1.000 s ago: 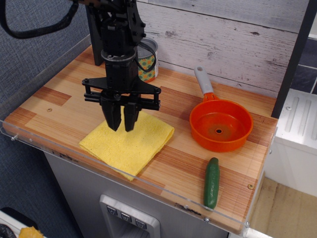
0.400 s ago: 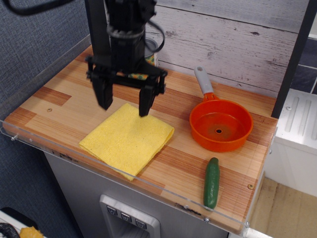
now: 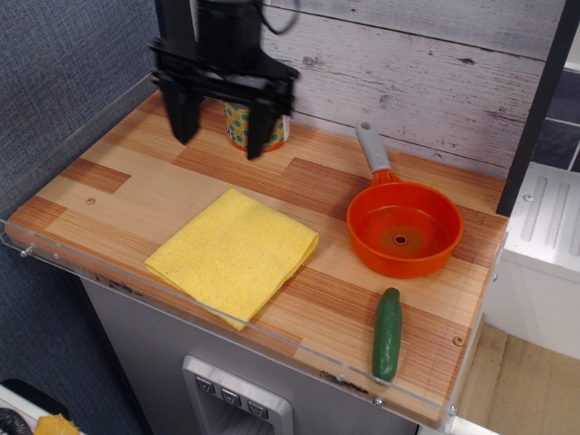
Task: Move the yellow cloth to the front center of the table.
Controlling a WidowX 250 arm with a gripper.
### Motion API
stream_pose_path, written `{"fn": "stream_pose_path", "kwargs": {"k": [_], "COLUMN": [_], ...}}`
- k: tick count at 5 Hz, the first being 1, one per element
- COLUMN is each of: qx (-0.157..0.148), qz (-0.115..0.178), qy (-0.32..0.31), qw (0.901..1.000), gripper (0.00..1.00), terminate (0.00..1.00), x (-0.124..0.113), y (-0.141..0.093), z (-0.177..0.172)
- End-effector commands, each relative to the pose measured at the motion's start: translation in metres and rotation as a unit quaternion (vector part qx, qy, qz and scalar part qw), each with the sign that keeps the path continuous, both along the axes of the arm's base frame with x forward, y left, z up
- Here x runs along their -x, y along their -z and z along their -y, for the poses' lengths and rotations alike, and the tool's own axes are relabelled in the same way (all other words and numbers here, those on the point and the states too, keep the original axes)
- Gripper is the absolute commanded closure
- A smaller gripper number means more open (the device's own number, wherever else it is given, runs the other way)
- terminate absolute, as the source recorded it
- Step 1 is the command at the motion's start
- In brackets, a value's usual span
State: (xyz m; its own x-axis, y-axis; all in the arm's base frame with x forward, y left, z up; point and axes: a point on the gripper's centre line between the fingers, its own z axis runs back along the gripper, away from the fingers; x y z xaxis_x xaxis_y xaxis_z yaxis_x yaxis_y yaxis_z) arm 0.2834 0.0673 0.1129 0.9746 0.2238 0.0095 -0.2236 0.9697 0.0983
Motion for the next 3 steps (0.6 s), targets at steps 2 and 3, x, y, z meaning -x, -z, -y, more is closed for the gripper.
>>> {"fn": "stream_pose_path", "kwargs": {"k": [2,3], "qx": [0.001,0.001], "qz": [0.098,0.098], "qy": [0.018,0.018], "qw": [0.9950,0.9950], "gripper": [0.00,0.00], "terminate": [0.00,0.00], "x": [-0.049,-0.049], "y": [-0.039,-0.039], "z": [-0.027,-0.027]}}
